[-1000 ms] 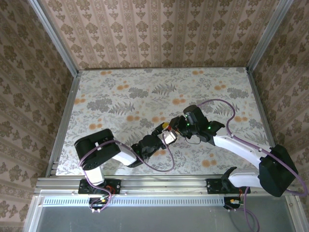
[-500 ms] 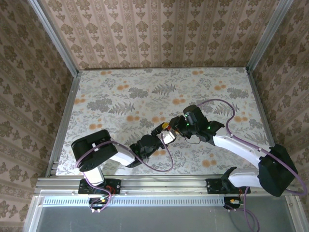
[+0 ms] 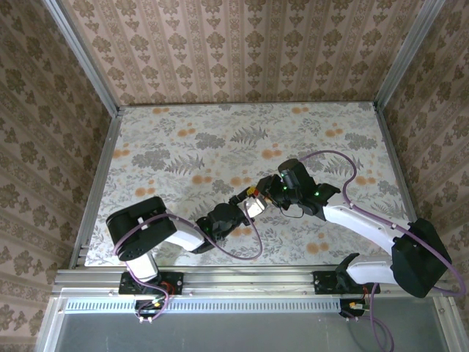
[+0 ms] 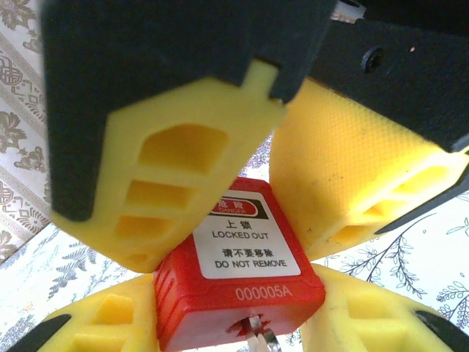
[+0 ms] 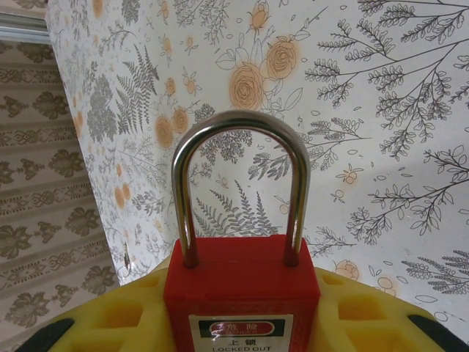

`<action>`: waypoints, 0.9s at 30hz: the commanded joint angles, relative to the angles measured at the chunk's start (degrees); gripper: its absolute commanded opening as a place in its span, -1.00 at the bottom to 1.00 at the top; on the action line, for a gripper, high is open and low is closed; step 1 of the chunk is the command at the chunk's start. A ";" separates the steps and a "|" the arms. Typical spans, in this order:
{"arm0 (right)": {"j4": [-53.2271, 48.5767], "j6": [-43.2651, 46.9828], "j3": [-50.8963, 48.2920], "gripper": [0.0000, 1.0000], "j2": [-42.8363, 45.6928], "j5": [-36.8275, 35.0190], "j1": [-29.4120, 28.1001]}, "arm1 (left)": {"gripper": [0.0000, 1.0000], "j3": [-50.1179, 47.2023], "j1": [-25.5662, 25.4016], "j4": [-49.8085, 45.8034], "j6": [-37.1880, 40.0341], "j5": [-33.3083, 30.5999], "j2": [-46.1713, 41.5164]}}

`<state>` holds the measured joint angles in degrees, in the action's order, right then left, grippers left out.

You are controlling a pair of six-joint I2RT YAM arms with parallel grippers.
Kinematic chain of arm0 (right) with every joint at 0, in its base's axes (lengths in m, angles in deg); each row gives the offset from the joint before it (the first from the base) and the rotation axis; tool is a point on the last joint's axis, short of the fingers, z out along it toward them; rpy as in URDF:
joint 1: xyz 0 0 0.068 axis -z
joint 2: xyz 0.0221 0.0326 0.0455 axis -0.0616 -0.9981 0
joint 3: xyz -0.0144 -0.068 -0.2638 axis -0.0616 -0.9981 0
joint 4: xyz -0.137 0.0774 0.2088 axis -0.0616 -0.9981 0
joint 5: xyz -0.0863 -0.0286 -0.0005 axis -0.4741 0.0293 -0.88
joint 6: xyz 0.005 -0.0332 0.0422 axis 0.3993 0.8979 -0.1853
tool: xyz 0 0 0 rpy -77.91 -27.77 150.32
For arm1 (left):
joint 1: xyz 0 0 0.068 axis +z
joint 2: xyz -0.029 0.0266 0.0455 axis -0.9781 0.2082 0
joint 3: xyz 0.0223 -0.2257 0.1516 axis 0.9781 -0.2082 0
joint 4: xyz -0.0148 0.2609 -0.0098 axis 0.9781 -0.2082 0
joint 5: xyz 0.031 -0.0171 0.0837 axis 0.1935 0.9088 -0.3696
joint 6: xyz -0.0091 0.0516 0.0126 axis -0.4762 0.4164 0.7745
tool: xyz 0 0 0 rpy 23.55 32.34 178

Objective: Unlock with the key

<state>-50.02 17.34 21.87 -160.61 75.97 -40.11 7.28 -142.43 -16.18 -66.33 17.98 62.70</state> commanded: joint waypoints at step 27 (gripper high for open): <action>-1.95 2.00 -0.24 0.24 0.93 0.80 2.29 | -0.74 -2.26 -0.86 -1.76 -5.44 6.89 -2.05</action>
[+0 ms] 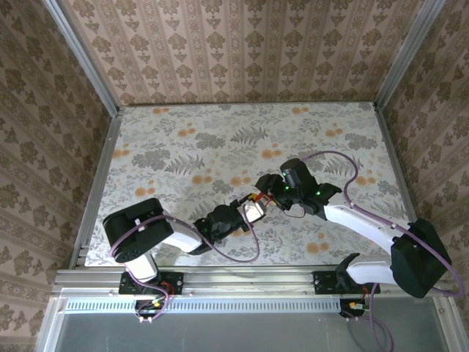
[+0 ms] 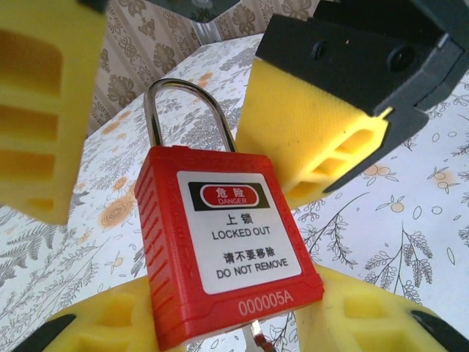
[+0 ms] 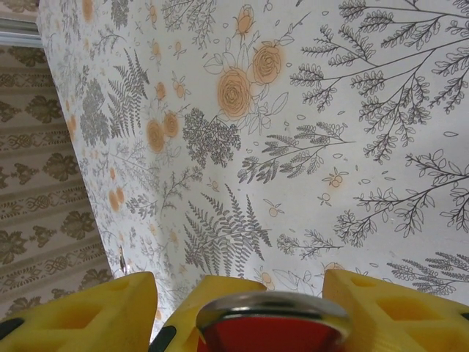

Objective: Unlock with the key

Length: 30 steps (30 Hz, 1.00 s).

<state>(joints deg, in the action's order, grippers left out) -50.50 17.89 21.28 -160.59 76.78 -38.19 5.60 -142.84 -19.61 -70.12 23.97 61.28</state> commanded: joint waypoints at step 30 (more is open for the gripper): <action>6.90 -4.46 -3.60 -0.49 -4.44 2.64 -0.68 | -0.11 -0.80 -0.80 3.10 -2.64 3.48 -3.09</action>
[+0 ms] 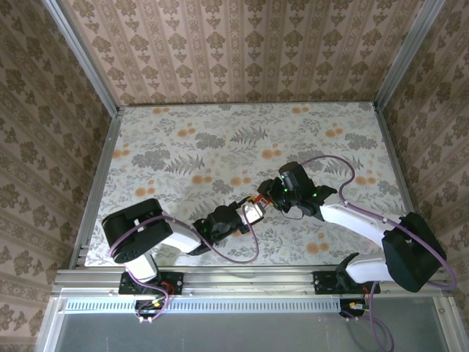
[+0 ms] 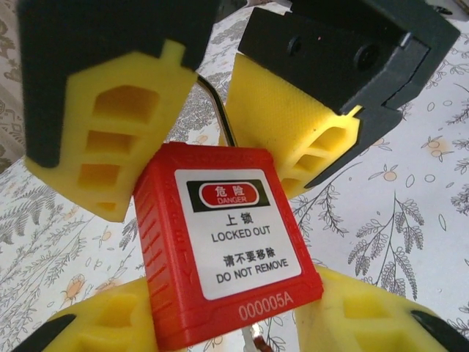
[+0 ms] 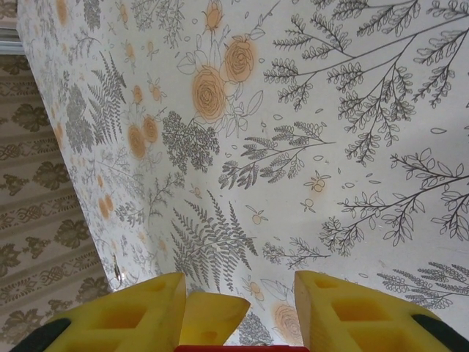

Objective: Unlock with the key

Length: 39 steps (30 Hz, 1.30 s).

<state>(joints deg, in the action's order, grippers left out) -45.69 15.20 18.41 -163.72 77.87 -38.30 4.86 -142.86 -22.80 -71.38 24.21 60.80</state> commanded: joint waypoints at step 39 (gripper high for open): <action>6.72 -5.51 -2.72 -0.48 -0.98 3.93 -0.22 | -0.08 -0.83 -0.86 7.35 -2.38 -2.37 2.52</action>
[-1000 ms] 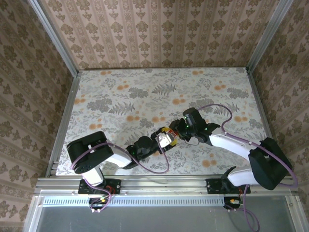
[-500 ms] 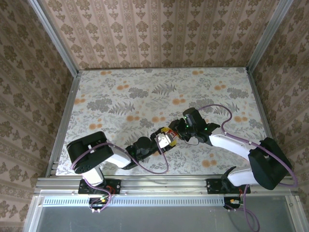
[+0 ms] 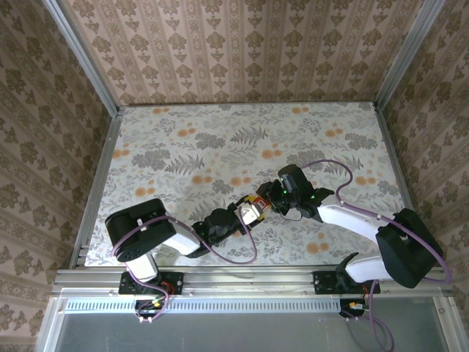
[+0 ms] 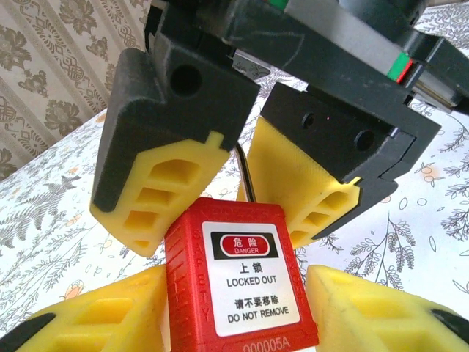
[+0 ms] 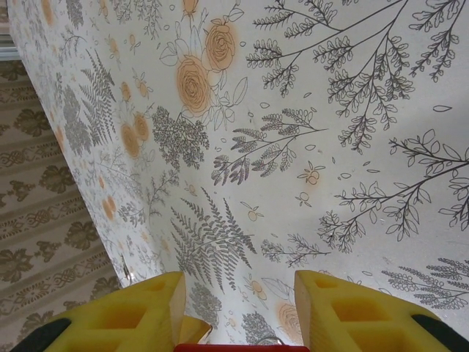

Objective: Unlock with the key

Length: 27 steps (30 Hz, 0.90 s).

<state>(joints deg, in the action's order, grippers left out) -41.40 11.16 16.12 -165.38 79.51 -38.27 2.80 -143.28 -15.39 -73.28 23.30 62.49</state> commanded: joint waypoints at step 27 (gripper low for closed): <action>0.20 2.53 -2.03 0.24 5.02 3.74 2.99 | -0.58 3.02 0.51 -16.38 -3.00 0.05 -6.14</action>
<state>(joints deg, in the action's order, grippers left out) -39.39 10.83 13.93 -162.76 82.55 -36.02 5.12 -143.41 -28.07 -74.68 21.83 58.22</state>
